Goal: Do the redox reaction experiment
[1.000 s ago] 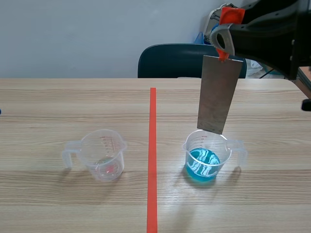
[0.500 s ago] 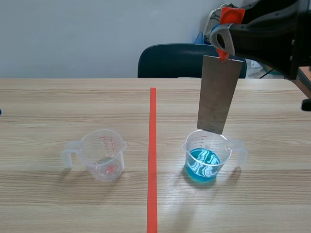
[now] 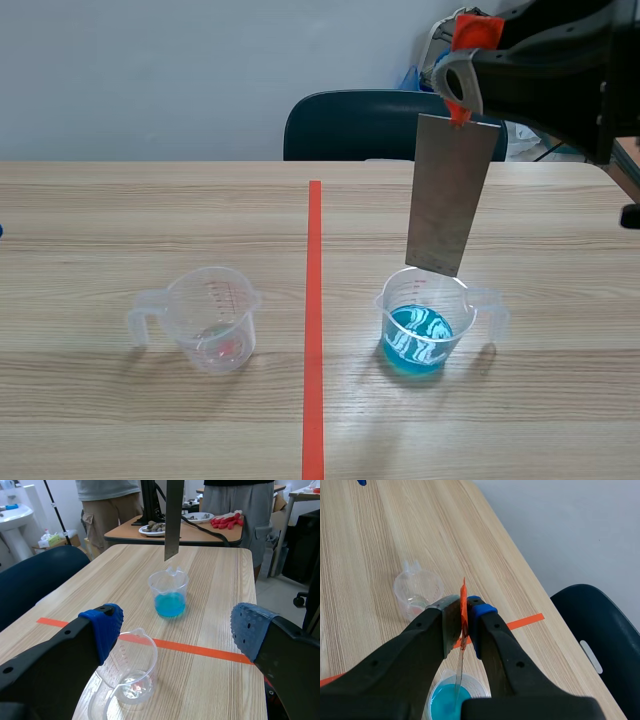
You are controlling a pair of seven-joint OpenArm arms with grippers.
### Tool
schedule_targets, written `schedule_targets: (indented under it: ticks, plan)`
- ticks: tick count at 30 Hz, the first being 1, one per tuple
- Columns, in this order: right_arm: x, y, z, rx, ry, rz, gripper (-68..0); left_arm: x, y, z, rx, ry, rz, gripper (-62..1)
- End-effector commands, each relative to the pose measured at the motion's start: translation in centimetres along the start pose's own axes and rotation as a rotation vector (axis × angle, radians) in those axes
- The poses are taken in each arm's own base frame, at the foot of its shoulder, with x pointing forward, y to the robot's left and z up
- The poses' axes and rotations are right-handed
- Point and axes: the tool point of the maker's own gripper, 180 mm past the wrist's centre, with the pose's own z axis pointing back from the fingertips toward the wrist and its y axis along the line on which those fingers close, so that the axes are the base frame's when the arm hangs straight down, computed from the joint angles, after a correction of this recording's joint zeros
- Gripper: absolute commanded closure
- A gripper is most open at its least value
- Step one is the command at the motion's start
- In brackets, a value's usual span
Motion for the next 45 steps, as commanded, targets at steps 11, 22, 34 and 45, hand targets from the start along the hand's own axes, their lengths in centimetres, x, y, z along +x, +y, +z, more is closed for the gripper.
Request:
schedule_targets:
  ticks: [11, 22, 34, 45]
  plan:
    - [1.1, 0.0, 0.1, 0.007, -0.03, 0.019, -0.8, 0.9, 0.4, -0.3, 0.004, -0.034, -0.013, -46.9]
    - [1.5, 0.8, -0.6, 0.046, -0.049, 0.021, -0.8, 0.5, 0.4, -0.3, 0.005, -0.012, -0.012, -46.9]
    - [3.6, 2.3, -2.6, 0.142, -0.115, 0.076, -0.8, 0.5, 0.4, -0.3, 0.005, -0.012, -0.012, -46.9]
    - [4.6, 3.3, -5.1, 0.229, -0.178, 0.062, -0.8, 0.5, 0.4, -0.3, 0.005, -0.012, -0.013, -46.9]
